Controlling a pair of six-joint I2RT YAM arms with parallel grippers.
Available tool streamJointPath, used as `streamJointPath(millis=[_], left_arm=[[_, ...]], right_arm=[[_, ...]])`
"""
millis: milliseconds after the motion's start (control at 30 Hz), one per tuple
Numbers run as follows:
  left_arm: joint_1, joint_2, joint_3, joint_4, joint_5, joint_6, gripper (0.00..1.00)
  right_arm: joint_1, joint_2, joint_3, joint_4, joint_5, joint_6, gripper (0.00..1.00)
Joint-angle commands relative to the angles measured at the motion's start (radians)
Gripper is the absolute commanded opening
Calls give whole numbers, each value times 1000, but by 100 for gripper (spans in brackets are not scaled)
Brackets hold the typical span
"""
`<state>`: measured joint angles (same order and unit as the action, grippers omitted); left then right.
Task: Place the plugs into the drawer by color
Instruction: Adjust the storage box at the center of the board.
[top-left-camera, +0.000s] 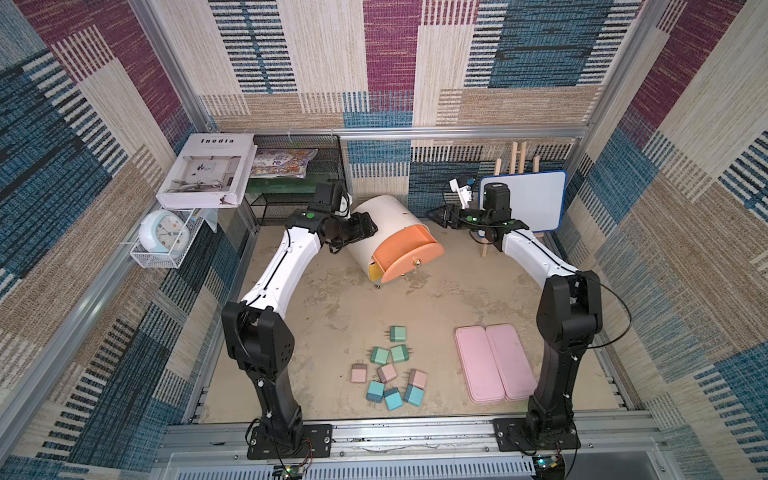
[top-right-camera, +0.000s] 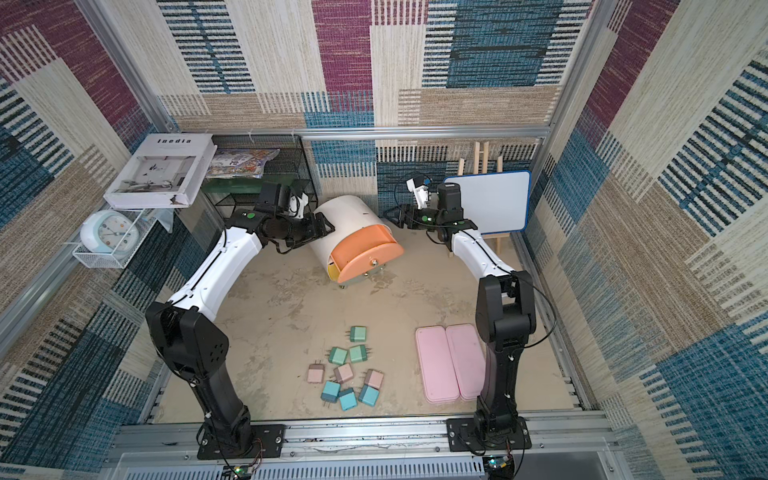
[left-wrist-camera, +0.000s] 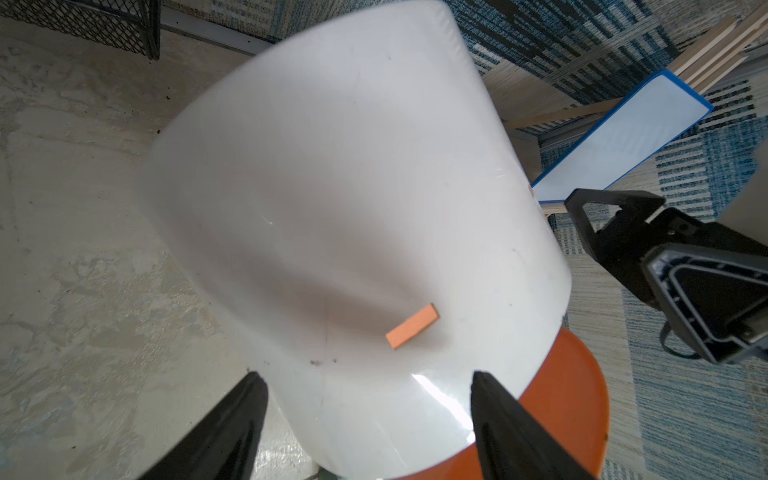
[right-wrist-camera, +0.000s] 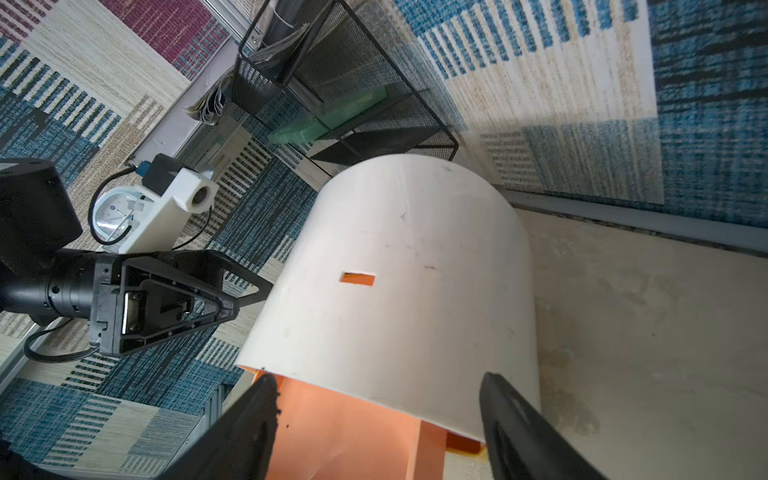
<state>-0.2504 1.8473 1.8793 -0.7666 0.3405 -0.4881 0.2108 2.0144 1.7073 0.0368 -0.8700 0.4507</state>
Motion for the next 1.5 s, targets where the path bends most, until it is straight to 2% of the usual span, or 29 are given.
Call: streamJointPath(millis=[0,233,567,1200,1367,1467], left_arm=[[0,-29,-31,-10,-1,0,81],[0,-51,-70,-10,-25,20,82],[-18,49,20,-11,20,14,81],[-27,139,128,-12,37,8,80],[-23,139,194,-66,30,29,79],[-23,99,160,-76,33,29,79]], right_arm=[[7,16,6,35,-62,25,81],[34,24,-29,70,-86,34,81],[68,-29,-127,132,-87,46,81],[81,-134,-291,220,-44,70,80],[46,-222,-282,93,48,-29,79],[44,-367,-395,19,228,-107,78]])
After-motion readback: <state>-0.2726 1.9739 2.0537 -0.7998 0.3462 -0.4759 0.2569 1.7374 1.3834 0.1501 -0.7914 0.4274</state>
